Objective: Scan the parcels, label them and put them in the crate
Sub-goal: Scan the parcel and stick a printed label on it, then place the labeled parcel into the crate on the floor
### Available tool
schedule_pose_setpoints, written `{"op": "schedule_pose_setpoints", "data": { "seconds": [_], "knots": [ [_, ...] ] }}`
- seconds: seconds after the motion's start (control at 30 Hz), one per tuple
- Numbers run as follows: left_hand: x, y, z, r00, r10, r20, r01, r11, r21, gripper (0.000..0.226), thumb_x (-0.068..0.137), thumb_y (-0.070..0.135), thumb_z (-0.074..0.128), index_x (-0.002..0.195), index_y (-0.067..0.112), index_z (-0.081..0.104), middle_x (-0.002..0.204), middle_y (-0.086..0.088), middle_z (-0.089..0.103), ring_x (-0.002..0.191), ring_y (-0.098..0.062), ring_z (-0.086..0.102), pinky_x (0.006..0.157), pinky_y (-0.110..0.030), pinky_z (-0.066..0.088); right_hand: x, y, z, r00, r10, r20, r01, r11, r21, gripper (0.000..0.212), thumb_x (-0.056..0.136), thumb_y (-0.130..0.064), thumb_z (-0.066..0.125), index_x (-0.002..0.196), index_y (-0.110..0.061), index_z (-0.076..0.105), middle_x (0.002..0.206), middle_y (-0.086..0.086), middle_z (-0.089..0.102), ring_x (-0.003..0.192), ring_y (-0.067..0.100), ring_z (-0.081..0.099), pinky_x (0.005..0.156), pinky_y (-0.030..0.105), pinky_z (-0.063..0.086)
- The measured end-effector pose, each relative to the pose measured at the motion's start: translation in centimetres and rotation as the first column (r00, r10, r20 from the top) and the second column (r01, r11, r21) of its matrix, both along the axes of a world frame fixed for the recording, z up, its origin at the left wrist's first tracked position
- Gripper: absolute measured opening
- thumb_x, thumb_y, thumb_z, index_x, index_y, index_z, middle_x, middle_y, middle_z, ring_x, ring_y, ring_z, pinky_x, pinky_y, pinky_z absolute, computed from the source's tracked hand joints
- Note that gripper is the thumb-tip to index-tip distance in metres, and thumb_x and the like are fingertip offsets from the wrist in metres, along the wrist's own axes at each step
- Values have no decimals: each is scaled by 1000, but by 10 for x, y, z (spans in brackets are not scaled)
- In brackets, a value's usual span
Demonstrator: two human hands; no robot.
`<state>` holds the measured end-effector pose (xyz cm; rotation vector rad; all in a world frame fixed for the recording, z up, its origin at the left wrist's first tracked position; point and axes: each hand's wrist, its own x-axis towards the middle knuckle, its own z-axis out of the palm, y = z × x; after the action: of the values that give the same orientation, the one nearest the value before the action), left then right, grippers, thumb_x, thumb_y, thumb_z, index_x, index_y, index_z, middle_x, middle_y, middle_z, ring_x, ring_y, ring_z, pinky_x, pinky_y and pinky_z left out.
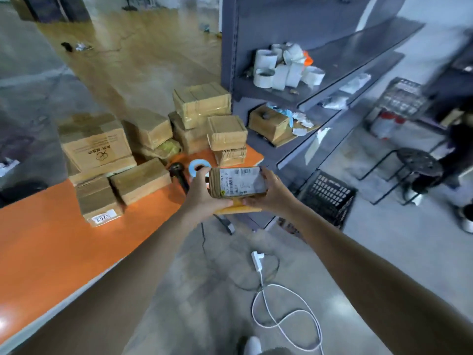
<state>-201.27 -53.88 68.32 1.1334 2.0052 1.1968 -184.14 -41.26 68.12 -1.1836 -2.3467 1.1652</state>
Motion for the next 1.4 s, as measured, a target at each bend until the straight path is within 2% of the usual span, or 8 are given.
{"op": "schedule_pose_setpoints", "data": {
  "seconds": [0.1,0.33,0.5,0.73,0.97,1.1,1.27,1.4],
  "knots": [
    [47,24,1,994,-107,-29,107,994,-7,101,65,21,89,145,19,28,142,-3,38,127,-17,40,92,-26,34,61,8,9,997,-69,27,69,998,16,115,66,-39,89,154,-25,16,140,-1,32,134,19,36,106,32,38],
    [171,91,3,930,-354,-97,352,935,-44,101,67,25,88,146,21,25,141,0,37,114,-7,42,88,-25,35,211,46,14,971,-226,72,222,973,62,113,59,-34,93,149,-17,26,142,7,41,126,24,47,106,40,44],
    [281,154,-2,882,-461,-92,448,884,-137,109,70,34,85,152,24,14,156,-7,23,140,-22,30,107,-40,35,339,103,2,942,-323,92,317,946,71,111,60,-39,92,148,-22,25,145,4,39,127,24,46,97,32,43],
    [405,231,-16,774,-508,-379,411,858,-309,113,67,42,84,153,23,14,146,-12,28,135,-31,30,103,-41,36,474,188,-6,922,-324,214,309,946,100,107,61,-43,90,145,-20,26,142,6,41,123,27,49,94,37,47],
    [445,322,-41,561,-534,-633,290,843,-454,114,71,63,71,154,26,3,156,-8,13,142,-31,15,107,-51,33,520,292,-31,895,-343,286,326,939,105,107,61,-49,88,145,-23,27,143,4,43,124,29,49,87,36,44],
    [447,391,-74,543,-528,-653,225,840,-493,111,74,70,62,154,27,-2,161,-8,4,146,-33,6,112,-51,26,522,371,-56,890,-268,369,239,963,122,108,62,-50,87,146,-26,23,141,4,45,121,32,52,80,35,43],
    [438,488,-117,569,-496,-656,150,847,-510,109,76,74,56,155,25,-2,161,-9,3,147,-34,6,112,-52,25,497,485,-89,867,-125,481,68,989,134,113,64,-45,87,151,-30,17,145,6,41,123,35,50,89,41,47],
    [429,548,-145,603,-490,-630,89,826,-557,109,75,75,56,155,23,2,161,-11,6,146,-36,10,111,-53,26,472,566,-113,826,-24,563,-47,993,110,110,64,-44,87,150,-31,19,143,5,42,118,34,54,77,37,46]
  ]
}}
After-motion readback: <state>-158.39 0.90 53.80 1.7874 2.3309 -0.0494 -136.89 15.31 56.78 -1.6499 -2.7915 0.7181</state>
